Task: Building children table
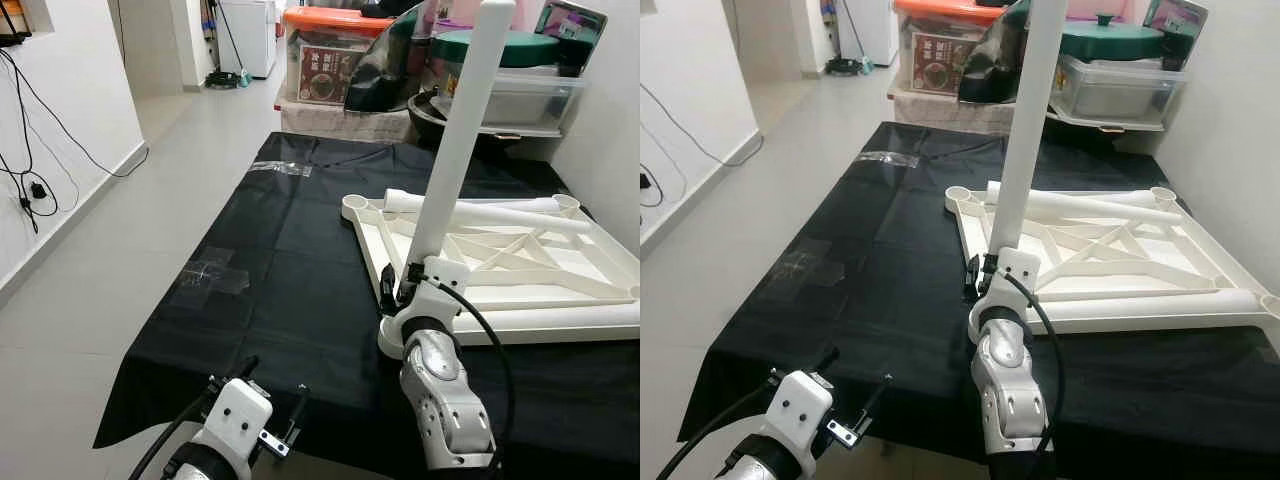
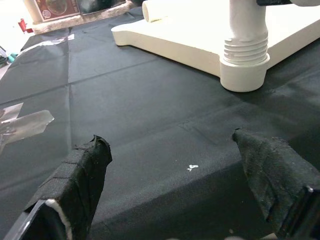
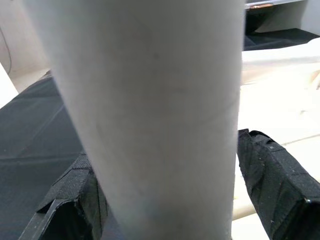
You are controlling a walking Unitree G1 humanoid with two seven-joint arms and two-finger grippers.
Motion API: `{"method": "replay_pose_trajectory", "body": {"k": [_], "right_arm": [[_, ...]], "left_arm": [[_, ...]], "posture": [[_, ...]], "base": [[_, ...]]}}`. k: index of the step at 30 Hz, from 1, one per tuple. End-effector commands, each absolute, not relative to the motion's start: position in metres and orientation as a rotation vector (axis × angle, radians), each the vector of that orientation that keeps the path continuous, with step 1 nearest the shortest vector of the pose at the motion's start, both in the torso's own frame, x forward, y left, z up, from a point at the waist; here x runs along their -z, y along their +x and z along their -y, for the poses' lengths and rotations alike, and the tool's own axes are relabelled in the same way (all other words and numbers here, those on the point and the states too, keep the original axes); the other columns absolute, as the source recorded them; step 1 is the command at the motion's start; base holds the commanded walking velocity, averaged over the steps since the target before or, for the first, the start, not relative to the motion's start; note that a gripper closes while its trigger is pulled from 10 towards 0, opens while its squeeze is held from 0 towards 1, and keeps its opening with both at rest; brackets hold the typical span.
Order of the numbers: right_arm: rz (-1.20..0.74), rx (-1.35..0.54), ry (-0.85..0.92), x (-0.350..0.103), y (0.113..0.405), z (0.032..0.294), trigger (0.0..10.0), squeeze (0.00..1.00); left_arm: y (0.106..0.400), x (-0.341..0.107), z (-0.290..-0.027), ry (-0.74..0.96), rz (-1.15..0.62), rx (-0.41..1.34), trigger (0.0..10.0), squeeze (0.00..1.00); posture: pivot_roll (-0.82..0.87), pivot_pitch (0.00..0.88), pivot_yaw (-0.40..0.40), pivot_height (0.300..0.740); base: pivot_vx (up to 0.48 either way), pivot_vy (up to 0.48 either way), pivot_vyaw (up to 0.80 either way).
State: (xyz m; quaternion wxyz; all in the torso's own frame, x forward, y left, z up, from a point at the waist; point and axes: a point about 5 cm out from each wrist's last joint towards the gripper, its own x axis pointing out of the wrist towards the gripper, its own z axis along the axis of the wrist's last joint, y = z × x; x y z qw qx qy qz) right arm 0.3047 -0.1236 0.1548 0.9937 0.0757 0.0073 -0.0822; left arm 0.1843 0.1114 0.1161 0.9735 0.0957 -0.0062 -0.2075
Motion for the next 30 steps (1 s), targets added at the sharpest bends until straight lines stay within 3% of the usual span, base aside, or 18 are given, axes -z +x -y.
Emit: {"method": "replay_pose_trajectory", "body": {"k": [1, 8, 9, 24, 25, 26, 27, 30], "right_arm": [[-0.006, 0.156, 0.15, -0.154, 0.301, 0.121, 10.0, 0.0], [0.006, 0.121, 0.136, -0.155, 0.296, 0.12, 10.0, 0.0], [0.008, 0.117, 0.133, -0.155, 0.296, 0.121, 10.0, 1.0], [-0.005, 0.053, 0.127, -0.152, 0.289, 0.124, 10.0, 1.0], [-0.012, 0.047, 0.126, -0.151, 0.288, 0.124, 10.0, 0.45], [-0.016, 0.044, 0.126, -0.15, 0.287, 0.124, 10.0, 0.45], [-0.023, 0.037, 0.126, -0.149, 0.286, 0.125, 10.0, 0.0], [-0.031, 0.023, 0.126, -0.147, 0.283, 0.126, 10.0, 0.0]], "left_arm": [[0.183, -0.112, -0.112, 0.202, -0.004, 0.431, 10.0, 0.0], [0.184, -0.112, -0.112, 0.205, -0.004, 0.432, 10.0, 0.0], [0.184, -0.112, -0.112, 0.204, -0.004, 0.433, 10.0, 0.0], [0.185, -0.111, -0.113, 0.205, -0.005, 0.431, 10.0, 0.0], [0.185, -0.111, -0.113, 0.206, -0.006, 0.43, 10.0, 0.0], [0.185, -0.111, -0.113, 0.206, -0.006, 0.43, 10.0, 0.0], [0.186, -0.111, -0.113, 0.206, -0.006, 0.43, 10.0, 0.0], [0.186, -0.111, -0.113, 0.206, -0.006, 0.43, 10.0, 0.0]], "posture": [[0.1, 0.029, -0.074, 0.74], [0.1, 0.03, -0.073, 0.74], [0.1, 0.031, -0.07, 0.74], [0.1, 0.031, -0.07, 0.74], [0.1, 0.03, -0.069, 0.74], [0.1, 0.03, -0.069, 0.74], [0.1, 0.028, -0.066, 0.74], [0.1, 0.028, -0.066, 0.74]], "base": [[0.0, 0.0, 0.0], [0.0, 0.0, 0.0], [0.0, 0.0, 0.0], [0.0, 0.0, 0.0], [0.0, 0.0, 0.0], [0.0, 0.0, 0.0], [0.0, 0.0, 0.0], [0.0, 0.0, 0.0]]}}
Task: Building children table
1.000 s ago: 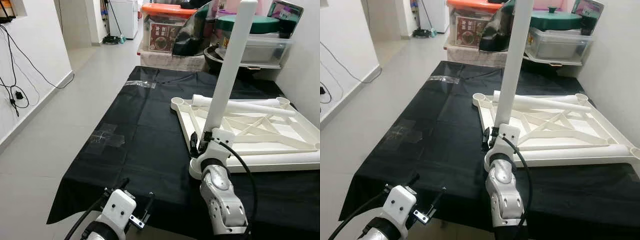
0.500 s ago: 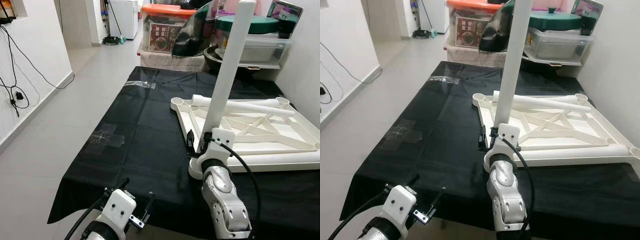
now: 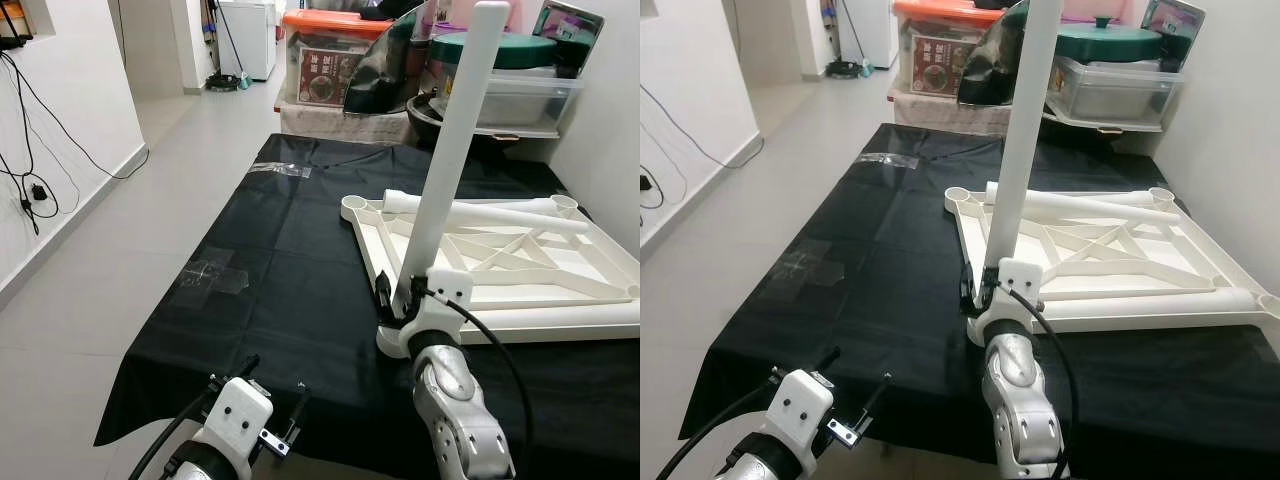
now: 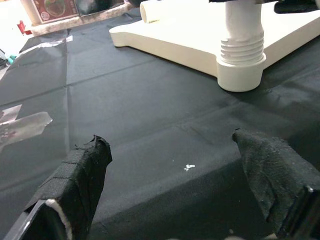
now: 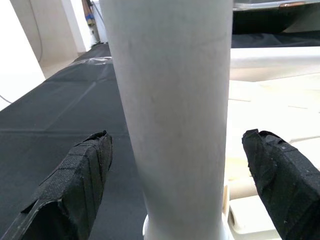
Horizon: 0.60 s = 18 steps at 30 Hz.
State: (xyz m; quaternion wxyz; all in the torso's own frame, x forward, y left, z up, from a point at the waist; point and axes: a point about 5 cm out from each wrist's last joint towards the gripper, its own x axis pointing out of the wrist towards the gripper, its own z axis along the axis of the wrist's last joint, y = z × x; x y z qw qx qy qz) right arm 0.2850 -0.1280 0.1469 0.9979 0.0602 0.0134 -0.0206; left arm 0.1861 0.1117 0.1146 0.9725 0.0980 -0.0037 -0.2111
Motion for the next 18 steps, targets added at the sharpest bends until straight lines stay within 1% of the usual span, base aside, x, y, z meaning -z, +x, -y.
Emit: {"method": "replay_pose_trajectory", "body": {"k": [1, 10, 18], "right_arm": [[-0.037, 0.015, 0.128, -0.146, 0.282, 0.127, 10.0, 0.0], [-0.063, -0.042, 0.133, -0.142, 0.277, 0.129, 10.0, 0.0], [-0.088, -0.039, 0.127, -0.138, 0.271, 0.138, 10.0, 0.0]], "left_arm": [[0.186, -0.111, -0.114, 0.207, -0.006, 0.431, 10.0, 0.0], [0.188, -0.11, -0.114, 0.208, -0.006, 0.432, 10.0, 0.0], [0.188, -0.109, -0.115, 0.208, -0.006, 0.429, 10.0, 0.0]], "posture": [[0.1, 0.028, -0.066, 0.74], [0.1, 0.026, -0.063, 0.74], [0.1, 0.026, -0.062, 0.74]], "base": [[0.0, 0.0, 0.0], [0.0, 0.0, 0.0], [0.0, 0.0, 0.0]]}}
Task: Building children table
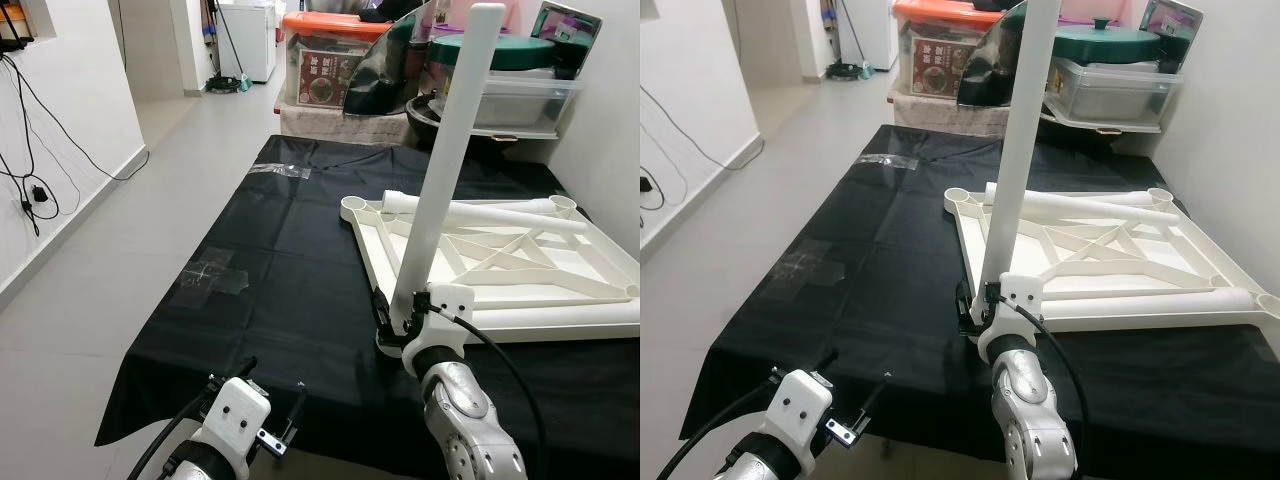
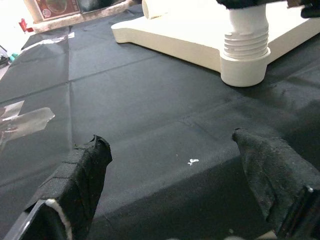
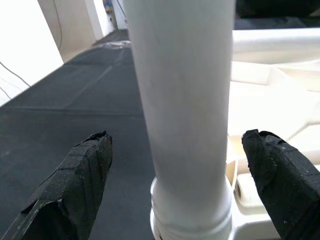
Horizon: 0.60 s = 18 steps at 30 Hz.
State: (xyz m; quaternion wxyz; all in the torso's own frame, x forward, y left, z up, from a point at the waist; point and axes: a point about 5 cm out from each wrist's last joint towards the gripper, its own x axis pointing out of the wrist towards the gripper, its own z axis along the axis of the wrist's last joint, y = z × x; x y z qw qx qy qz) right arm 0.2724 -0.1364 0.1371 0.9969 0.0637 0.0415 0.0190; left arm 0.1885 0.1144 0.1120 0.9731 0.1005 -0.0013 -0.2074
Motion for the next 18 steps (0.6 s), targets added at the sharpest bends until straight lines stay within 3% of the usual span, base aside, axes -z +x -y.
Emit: {"method": "replay_pose_trajectory", "body": {"k": [1, 18], "right_arm": [[-0.089, -0.037, 0.126, -0.137, 0.27, 0.139, 10.0, 0.0], [-0.134, -0.044, 0.077, -0.133, 0.243, 0.159, 10.0, 0.0]], "left_arm": [[0.188, -0.109, -0.115, 0.208, -0.006, 0.429, 10.0, 0.0], [0.19, -0.108, -0.117, 0.208, -0.007, 0.43, 10.0, 0.0]], "posture": [[0.1, 0.026, -0.062, 0.74], [0.08, 0.025, -0.051, 0.74]], "base": [[0.0, 0.0, 0.0], [0.0, 0.0, 0.0]]}}
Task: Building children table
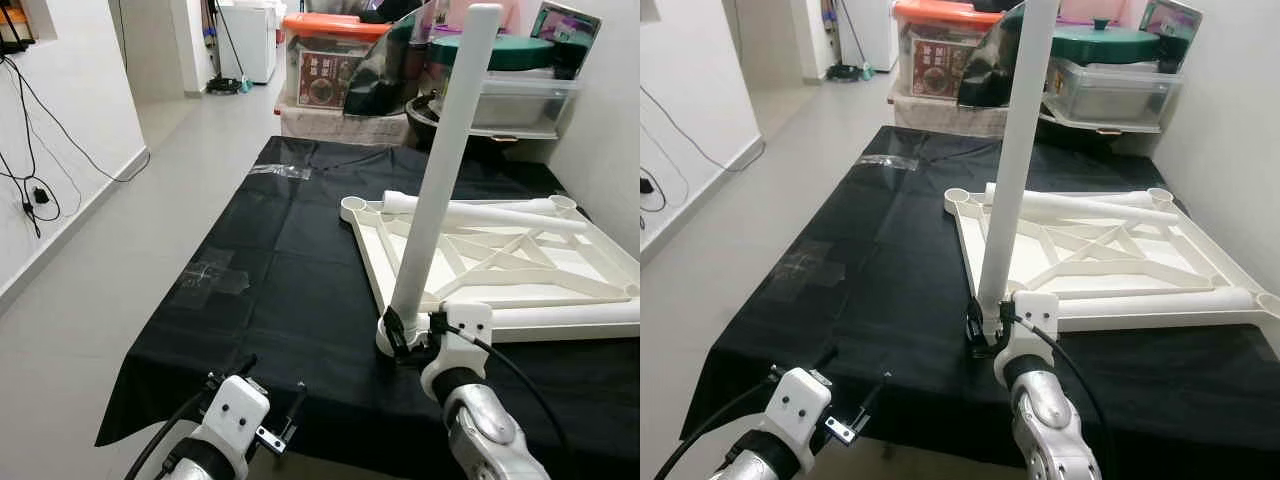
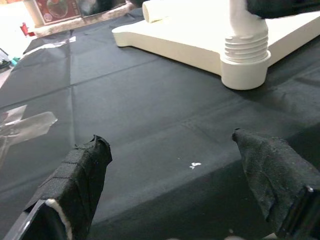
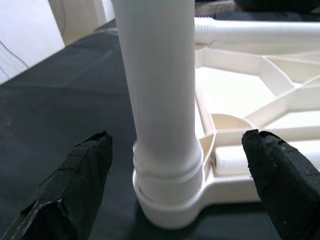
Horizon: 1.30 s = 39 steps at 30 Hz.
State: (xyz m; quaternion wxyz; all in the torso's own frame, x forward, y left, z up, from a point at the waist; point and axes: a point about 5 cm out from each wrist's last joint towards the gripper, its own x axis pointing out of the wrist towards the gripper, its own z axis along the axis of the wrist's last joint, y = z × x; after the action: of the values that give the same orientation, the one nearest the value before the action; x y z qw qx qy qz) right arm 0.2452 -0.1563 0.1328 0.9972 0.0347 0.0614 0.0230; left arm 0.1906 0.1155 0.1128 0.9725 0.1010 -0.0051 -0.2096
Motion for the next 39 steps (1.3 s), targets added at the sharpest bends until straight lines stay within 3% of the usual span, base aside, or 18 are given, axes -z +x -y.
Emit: {"method": "replay_pose_trajectory", "body": {"k": [1, 4, 10, 12, 16, 26, 27, 33, 39], "right_arm": [[-0.134, -0.044, 0.077, -0.133, 0.243, 0.159, 10.0, 0.0], [-0.159, 0.037, 0.01, -0.123, 0.227, 0.19, 10.0, 0.0], [-0.164, 0.054, 0.001, -0.122, 0.226, 0.196, 10.0, 0.0], [-0.197, -0.092, 0.096, -0.117, 0.236, 0.211, 10.0, 0.0], [-0.187, -0.278, 0.125, -0.124, 0.246, 0.223, 10.0, 0.0], [-0.181, -0.571, -0.018, -0.161, 0.275, 0.258, 10.0, 0.0], [-0.207, -0.68, -0.031, -0.166, 0.277, 0.26, 10.0, 0.0], [-0.253, -0.822, -0.08, -0.171, 0.289, 0.263, 10.0, 0.0], [-0.24, -0.835, -0.099, -0.184, 0.308, 0.274, 10.0, 0.0]], "left_arm": [[0.19, -0.108, -0.117, 0.208, -0.007, 0.43, 10.0, 0.0], [0.191, -0.107, -0.118, 0.207, -0.013, 0.424, 10.0, 0.0], [0.191, -0.106, -0.118, 0.206, -0.013, 0.424, 10.0, 0.0], [0.192, -0.105, -0.12, 0.205, -0.02, 0.424, 10.0, 0.0], [0.192, -0.104, -0.12, 0.205, -0.024, 0.426, 10.0, 0.0], [0.188, -0.105, -0.121, 0.21, -0.026, 0.434, 10.0, 0.0], [0.187, -0.105, -0.122, 0.211, -0.03, 0.429, 10.0, 0.0], [0.185, -0.106, -0.119, 0.213, -0.026, 0.44, 10.0, 0.0], [0.184, -0.107, -0.118, 0.208, -0.025, 0.436, 10.0, 0.0]], "posture": [[0.08, 0.025, -0.051, 0.74], [0.07, 0.02, -0.048, 0.74], [0.07, 0.019, -0.048, 0.74], [0.07, 0.006, -0.036, 0.74], [0.08, 0.006, -0.033, 0.74], [0.1, 0.012, -0.037, 0.74], [0.1, 0.016, -0.035, 0.74], [0.11, 0.02, -0.044, 0.74], [0.12, 0.024, -0.052, 0.74]], "base": [[0.0, 0.0, 0.0], [0.0, 0.0, 0.0], [0.0, 0.0, 0.0], [0.0, 0.0, 0.0], [0.0, 0.0, 0.0], [0.0, 0.0, 0.0], [0.0, 0.0, 0.0], [0.0, 0.0, 0.0], [0.0, 0.0, 0.0]]}}
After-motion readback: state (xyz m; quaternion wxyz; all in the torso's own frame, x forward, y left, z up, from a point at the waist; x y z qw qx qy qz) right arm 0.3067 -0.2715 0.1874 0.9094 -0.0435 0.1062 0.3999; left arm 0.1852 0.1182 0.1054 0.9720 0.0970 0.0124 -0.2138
